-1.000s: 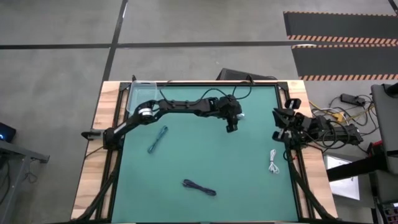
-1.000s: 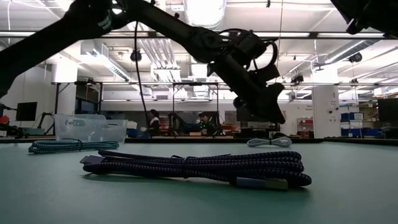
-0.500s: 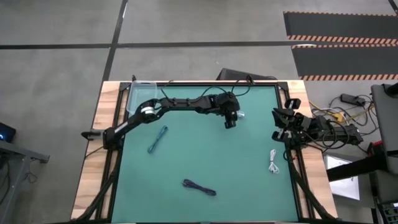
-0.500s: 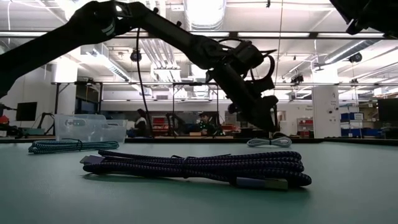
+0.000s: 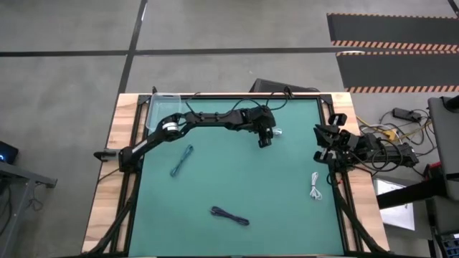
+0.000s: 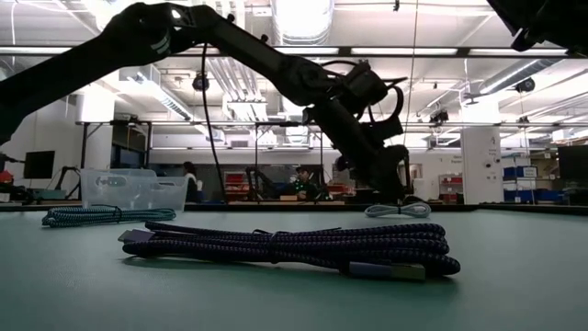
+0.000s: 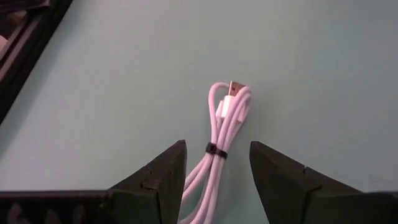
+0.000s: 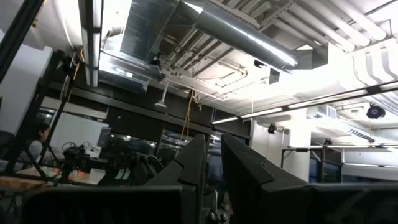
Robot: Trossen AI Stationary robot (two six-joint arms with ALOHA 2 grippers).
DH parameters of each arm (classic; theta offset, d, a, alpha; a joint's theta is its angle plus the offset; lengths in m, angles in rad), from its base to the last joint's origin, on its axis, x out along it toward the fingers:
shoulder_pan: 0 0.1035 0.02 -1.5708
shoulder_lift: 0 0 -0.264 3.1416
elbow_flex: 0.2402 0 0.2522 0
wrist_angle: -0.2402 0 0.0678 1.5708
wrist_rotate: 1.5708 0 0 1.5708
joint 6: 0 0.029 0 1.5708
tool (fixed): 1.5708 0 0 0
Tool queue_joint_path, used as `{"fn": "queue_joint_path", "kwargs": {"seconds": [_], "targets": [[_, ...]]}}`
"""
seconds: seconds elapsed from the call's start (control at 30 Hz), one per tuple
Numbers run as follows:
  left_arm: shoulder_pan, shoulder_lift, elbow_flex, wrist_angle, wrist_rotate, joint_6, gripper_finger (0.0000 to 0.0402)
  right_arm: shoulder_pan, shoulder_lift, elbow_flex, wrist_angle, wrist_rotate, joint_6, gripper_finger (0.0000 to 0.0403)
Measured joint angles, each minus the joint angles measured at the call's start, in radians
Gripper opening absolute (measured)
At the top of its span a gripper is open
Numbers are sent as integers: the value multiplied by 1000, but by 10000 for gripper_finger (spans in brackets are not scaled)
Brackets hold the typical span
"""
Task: Pick and place USB-C Cables
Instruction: Put the light blue charger cable into the transparent bin
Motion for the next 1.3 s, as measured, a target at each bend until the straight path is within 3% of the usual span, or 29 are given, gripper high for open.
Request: {"fn": "queue_joint_path", "kwargs": {"seconds": [0.6, 1.3], "targets": [[1, 0, -77, 83, 5, -2, 161, 0, 0, 0, -1, 0, 0, 43], [5, 52, -72, 137, 4, -28, 161, 0, 1, 0, -17, 28, 0, 43]]}}
